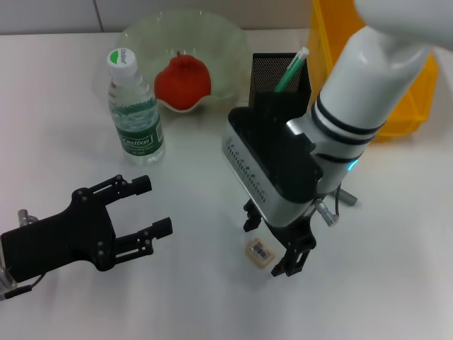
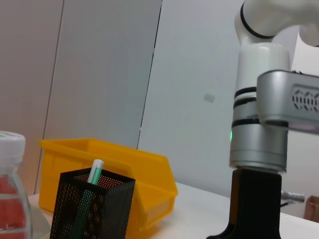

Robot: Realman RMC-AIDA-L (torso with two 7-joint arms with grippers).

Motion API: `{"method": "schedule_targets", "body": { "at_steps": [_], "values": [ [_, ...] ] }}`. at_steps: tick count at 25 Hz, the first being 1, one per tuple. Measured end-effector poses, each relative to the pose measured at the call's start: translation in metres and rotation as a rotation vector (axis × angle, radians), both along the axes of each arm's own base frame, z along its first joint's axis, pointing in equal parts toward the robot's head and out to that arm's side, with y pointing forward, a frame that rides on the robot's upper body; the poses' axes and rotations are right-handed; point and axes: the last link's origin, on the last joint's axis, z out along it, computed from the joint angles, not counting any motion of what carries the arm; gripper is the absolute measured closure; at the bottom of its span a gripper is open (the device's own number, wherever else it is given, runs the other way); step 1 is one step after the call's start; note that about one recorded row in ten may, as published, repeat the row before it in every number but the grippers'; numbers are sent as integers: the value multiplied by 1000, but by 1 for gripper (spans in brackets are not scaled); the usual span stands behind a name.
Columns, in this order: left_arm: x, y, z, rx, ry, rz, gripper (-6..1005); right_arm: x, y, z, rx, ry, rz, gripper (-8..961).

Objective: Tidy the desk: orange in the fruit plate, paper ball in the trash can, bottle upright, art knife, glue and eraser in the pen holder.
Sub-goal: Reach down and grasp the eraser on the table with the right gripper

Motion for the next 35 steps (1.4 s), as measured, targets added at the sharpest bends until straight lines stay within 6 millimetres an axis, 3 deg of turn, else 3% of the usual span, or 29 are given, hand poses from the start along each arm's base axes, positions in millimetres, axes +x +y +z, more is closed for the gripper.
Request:
{"method": "schedule_targets", "body": {
  "at_steps": [27, 35],
  "values": [
    [-1, 0, 0, -2, 9, -3, 233, -1, -7, -10, -17, -19, 49, 146],
    [-13, -13, -2, -102, 103, -31, 235, -2, -7, -10, -11, -25, 40, 147]
  ]
}}
